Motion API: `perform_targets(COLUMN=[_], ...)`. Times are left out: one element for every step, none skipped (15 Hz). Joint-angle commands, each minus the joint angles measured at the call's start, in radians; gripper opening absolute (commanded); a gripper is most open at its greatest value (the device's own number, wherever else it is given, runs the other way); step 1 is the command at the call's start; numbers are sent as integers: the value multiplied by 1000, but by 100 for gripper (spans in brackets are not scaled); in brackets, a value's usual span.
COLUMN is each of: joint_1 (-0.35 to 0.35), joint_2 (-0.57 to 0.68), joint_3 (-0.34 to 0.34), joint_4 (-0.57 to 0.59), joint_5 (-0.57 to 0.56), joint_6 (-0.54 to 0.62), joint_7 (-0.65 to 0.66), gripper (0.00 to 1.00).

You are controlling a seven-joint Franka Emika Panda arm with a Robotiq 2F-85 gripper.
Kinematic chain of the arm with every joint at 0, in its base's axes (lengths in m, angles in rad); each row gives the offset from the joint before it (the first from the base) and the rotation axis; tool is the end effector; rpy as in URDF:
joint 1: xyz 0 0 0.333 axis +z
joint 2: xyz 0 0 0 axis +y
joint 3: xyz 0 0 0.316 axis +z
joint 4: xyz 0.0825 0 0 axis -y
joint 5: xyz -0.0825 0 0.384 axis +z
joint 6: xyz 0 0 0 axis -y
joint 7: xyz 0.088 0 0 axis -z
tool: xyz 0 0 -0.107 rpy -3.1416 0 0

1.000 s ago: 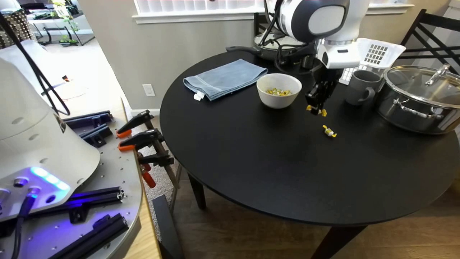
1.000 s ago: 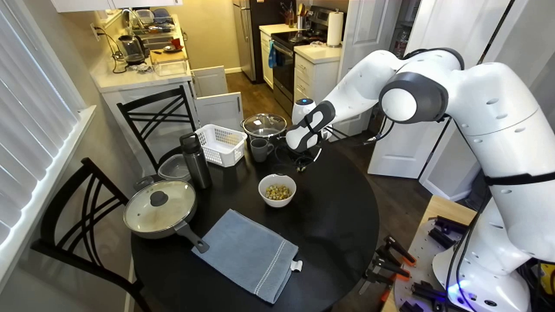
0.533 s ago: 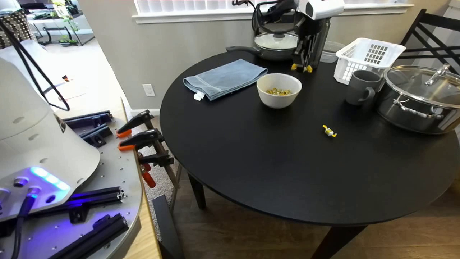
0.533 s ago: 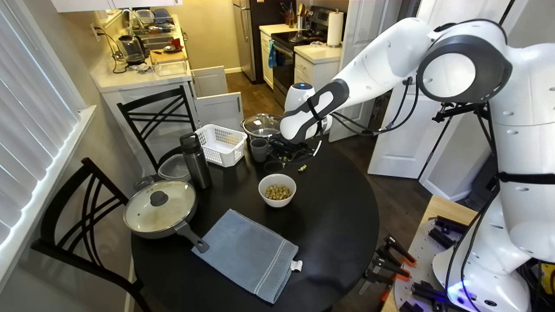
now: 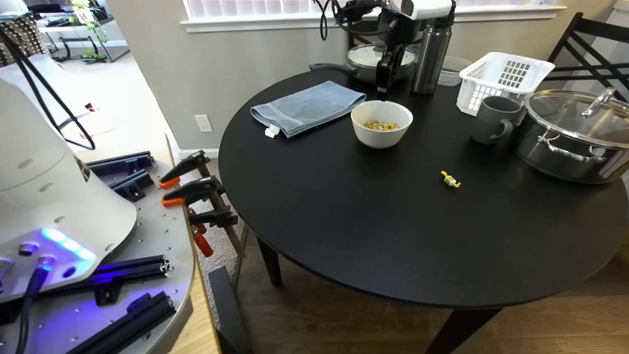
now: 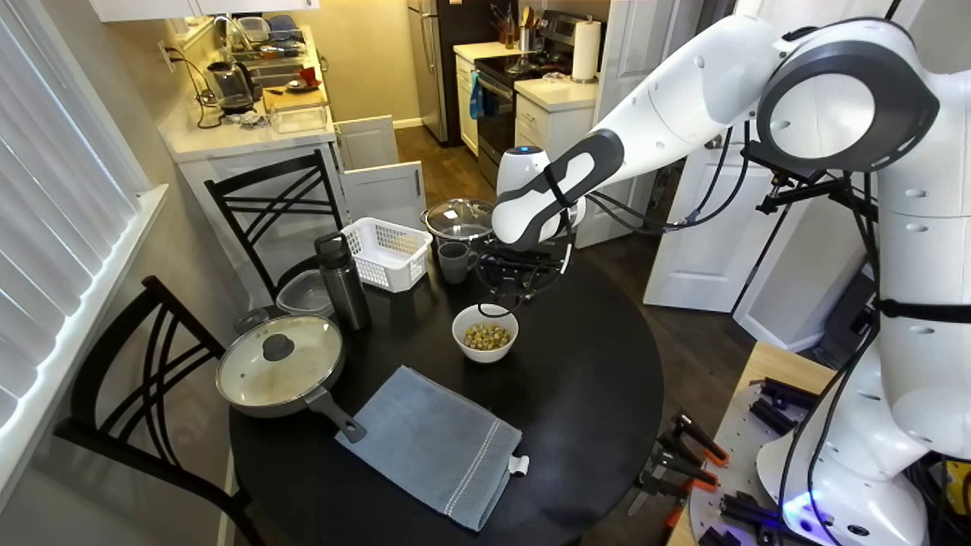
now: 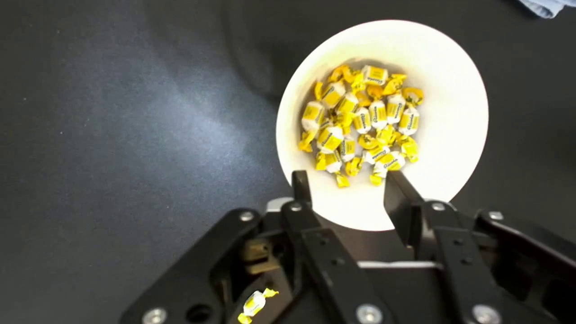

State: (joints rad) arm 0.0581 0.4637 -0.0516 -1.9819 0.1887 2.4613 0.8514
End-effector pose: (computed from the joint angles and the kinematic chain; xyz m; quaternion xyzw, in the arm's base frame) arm 0.6143 0.0048 0.2317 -0.8801 0.4723 0.0121 0.0477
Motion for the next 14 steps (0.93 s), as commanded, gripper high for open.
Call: perform_targets(joint_1=[9, 9, 11, 10, 12, 4, -6, -16, -31, -36, -44, -51, -57, -64], joint_2=[-62, -65, -64, -62, -49, -30, 8, 40, 69, 92, 120, 149, 176, 202], joint_3=[-41, -52, -66, -74, -88, -93, -103, -111, -111, -119, -123, -128, -133, -135], joint_4=[-60, -65, -66, -67, -60, -47, -20, -2, 15, 28, 46, 69, 91, 116], joint_5=[-47, -61, -76, -86, -102, -101, -99, -90, -69, -67, -63, -59, -53, -47], joint_6=[-6, -1, 2, 2, 9, 8, 12, 18, 15, 15, 8, 4, 3, -5], joint_7=[-6, -2, 11, 13, 26, 21, 26, 28, 17, 21, 22, 29, 36, 42], gripper=[79, 84, 90, 97, 99, 100, 100, 100, 100, 100, 100, 100, 100, 100])
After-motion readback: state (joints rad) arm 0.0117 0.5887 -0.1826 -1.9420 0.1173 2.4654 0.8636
